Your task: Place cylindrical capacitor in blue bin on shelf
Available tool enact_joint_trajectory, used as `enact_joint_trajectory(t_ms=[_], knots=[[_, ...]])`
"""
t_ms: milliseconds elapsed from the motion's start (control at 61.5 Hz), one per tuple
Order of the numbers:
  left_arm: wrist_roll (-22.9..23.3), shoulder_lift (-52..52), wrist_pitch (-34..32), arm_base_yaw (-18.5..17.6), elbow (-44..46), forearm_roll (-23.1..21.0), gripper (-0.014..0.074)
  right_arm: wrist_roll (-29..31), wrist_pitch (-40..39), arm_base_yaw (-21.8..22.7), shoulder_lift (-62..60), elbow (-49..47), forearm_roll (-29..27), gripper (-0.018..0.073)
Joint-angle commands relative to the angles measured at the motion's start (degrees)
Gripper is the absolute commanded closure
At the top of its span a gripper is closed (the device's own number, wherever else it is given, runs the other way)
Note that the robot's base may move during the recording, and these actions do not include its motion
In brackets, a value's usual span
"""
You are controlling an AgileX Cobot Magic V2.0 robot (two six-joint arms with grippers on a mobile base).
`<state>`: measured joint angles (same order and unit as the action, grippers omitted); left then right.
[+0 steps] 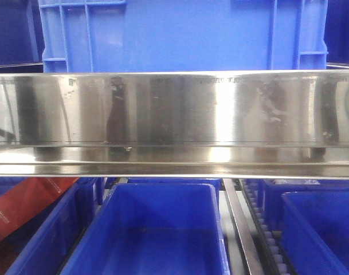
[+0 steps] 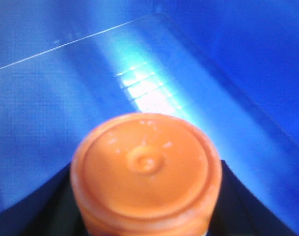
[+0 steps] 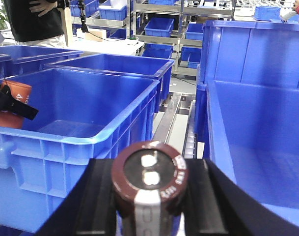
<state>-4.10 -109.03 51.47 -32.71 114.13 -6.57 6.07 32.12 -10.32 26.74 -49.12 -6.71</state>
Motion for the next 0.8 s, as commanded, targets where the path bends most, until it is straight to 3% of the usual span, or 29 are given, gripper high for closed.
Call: enact_joint_trajectory(t_ms=[0, 49, 325, 439, 586, 667, 781], knots=[[-0.2, 0.5, -0.1, -0.3, 0.7, -0.9, 0.0059, 0.2, -1.4, -0.2, -0.1, -0.1, 0.0, 0.0721], [-0.2, 0.6, 0.1, -0.3, 0.8, -0.9, -0.0029, 0.2, -1.2, -0.2, -0.1, -0.1, 0.0, 0.0721], [-0.2, 5.1, 1.8, -0.3, 0.9, -1.0, 0.0098, 0.2, -0.9, -0.2, -0.1, -0.1, 0.0, 0.0721], [-0.2, 8.8, 3.8, 0.0, 0.9, 0.3, 0.0250, 0.2, -0.9, -0.2, -0.1, -0.1, 0.0, 0.0721], [-0.2, 14.1, 8.3, 1.0, 0.9, 3.1, 0.0562, 0.2, -0.9, -0.2, -0.1, -0.1, 0.0, 0.0721], [-0.2, 17.0, 10.5, 2.2, 0.6, 3.3, 0.0688, 0.2, -0.9, -0.2, -0.1, -0.1, 0.0, 0.0721], [-0.2, 22.6, 10.3, 4.6, -4.2, 3.3, 0.0707, 0.2, -0.9, -0.2, -0.1, -0.1, 0.0, 0.0721]])
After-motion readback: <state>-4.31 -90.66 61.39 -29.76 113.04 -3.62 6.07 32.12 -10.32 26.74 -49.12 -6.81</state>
